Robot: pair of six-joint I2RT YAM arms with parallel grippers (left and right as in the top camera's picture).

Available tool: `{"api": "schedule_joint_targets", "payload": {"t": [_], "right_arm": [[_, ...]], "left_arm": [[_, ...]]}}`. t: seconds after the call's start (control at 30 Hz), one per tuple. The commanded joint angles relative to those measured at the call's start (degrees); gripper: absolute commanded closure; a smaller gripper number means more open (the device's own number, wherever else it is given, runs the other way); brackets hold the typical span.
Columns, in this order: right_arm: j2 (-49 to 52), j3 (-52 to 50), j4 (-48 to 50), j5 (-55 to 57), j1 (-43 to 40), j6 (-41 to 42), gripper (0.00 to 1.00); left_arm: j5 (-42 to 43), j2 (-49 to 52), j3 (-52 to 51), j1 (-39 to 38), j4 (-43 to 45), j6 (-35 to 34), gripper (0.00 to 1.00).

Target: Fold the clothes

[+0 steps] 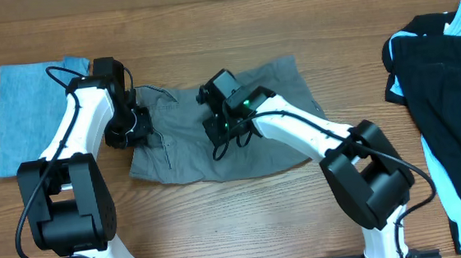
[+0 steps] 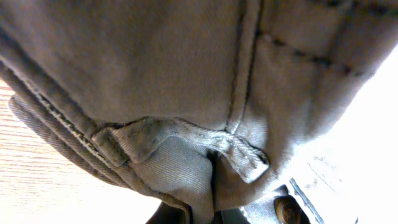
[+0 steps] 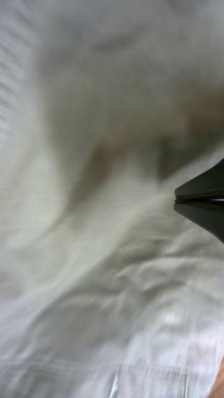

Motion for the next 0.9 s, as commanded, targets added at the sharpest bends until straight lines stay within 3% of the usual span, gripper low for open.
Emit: {"api": "schedule_joint_targets", "payload": {"t": [0.0,0.43,0.67,0.87], "right_arm": [[-1.8,0.7,0.3,0.9,-1.1,-0.2,0.96],[6.0,-2.3,6.4,1.4,-0.9,0.0,0.96],[2.4,8.3,1.6,1.4,-3.7,0.1,0.96],[4.3,7.6,2.8,1.5,-4.0,0.1,0.96]], "left_arm": [[-1.0,-1.1,1.2,-0.5,-0.3,1.6,0.93],[-1.0,-1.1,1.2,-0.5,-0.5,1.6,0.92],[-1.0,-1.1,1.2,-0.5,-1.0,1.6,0.92],[-1.0,-1.1,1.2,-0.5,-1.0,1.6,0.92]]}}
